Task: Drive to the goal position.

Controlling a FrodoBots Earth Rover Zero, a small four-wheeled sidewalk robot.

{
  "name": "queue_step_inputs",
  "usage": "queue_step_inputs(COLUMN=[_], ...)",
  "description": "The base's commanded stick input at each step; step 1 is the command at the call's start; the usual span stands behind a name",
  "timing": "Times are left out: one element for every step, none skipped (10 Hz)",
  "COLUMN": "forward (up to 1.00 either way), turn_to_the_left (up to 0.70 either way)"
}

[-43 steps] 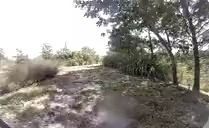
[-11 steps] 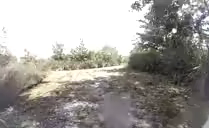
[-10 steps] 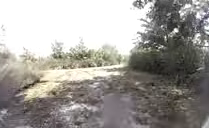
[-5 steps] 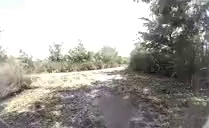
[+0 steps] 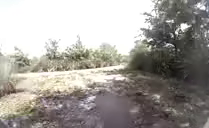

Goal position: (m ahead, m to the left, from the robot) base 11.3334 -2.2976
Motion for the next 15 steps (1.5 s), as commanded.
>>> queue_step_inputs(forward=[0.85,0.85,0.85,0.85,0.85,0.85,0.85,0.85,0.85,0.85,0.85,0.85,0.85,0.85,0.85], turn_to_the_left=[0.0,0.0,0.0,0.0,0.0,0.0,0.0,0.0,0.0,0.0,0.0,0.0,0.0,0.0,0.0])
